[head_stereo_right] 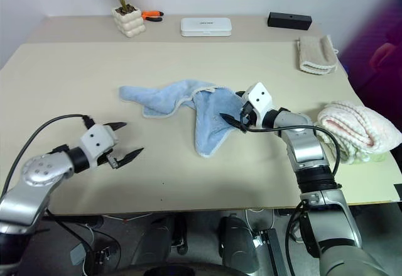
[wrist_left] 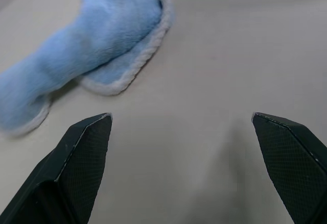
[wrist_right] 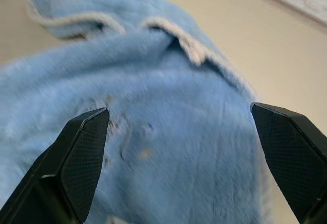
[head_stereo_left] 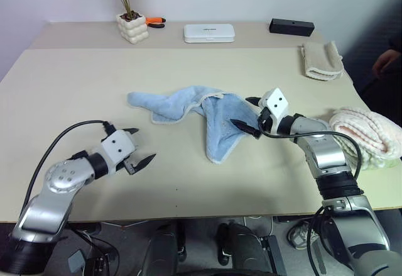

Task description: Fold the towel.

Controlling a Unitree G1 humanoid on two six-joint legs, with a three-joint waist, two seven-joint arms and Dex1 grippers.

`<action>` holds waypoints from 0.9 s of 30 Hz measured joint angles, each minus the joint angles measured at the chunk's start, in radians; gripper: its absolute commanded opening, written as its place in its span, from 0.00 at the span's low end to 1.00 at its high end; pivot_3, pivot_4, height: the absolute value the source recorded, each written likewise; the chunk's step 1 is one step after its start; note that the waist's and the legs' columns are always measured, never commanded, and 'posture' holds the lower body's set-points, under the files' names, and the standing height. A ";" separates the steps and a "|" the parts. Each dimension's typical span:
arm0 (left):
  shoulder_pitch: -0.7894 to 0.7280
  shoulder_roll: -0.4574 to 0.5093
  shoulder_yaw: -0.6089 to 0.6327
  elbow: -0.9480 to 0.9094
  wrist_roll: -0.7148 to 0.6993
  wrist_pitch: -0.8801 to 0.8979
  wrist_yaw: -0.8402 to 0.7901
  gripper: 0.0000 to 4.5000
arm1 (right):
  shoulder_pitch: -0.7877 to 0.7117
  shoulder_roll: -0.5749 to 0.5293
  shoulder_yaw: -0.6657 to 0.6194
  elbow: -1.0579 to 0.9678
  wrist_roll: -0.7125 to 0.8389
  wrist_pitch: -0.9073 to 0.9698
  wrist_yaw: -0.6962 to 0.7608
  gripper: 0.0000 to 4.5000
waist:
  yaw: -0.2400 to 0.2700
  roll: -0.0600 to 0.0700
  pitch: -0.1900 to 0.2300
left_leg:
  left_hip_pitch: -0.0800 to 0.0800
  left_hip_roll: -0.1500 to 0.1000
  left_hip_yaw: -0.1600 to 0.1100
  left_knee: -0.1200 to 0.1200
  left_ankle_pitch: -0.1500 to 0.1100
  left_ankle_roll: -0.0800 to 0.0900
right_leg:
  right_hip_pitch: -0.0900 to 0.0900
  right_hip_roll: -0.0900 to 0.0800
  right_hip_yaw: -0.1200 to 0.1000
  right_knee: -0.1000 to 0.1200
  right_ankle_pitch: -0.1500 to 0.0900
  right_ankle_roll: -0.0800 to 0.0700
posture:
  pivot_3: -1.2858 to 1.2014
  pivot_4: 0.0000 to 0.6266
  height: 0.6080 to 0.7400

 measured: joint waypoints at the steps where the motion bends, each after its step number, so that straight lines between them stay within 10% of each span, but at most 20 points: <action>1: -0.032 -0.005 -0.017 0.044 0.013 -0.021 -0.009 1.00 | 0.016 -0.003 -0.006 -0.021 0.000 0.005 -0.008 1.00 | 0.000 0.000 0.000 | 0.000 0.000 0.000 0.000 0.000 0.000 | 0.000 0.000 0.000 0.000 0.000 0.000 | 0.52 0.24 1.00; 12: -0.369 -0.130 -0.118 0.521 0.089 -0.239 -0.035 1.00 | 0.109 -0.021 -0.030 -0.196 0.012 0.116 -0.069 1.00 | 0.000 0.005 -0.003 | 0.001 0.000 0.000 0.002 0.000 0.000 | 0.001 0.000 0.000 0.003 0.000 0.000 | 0.52 0.24 1.00; 22: -0.407 -0.179 -0.129 0.647 0.089 -0.307 -0.052 0.05 | 0.138 -0.026 -0.032 -0.255 0.022 0.164 -0.095 1.00 | -0.005 0.007 -0.005 | 0.002 0.000 0.000 0.003 0.000 0.001 | 0.001 0.001 0.001 0.004 0.000 0.000 | 0.52 0.24 1.00; 27: -0.391 -0.172 -0.126 0.636 0.098 -0.313 -0.030 0.01 | 0.138 -0.028 -0.032 -0.256 0.023 0.174 -0.099 1.00 | -0.008 0.007 -0.005 | 0.002 0.000 0.000 0.003 0.000 0.001 | 0.001 0.001 0.001 0.004 0.000 0.000 | 0.52 0.24 1.00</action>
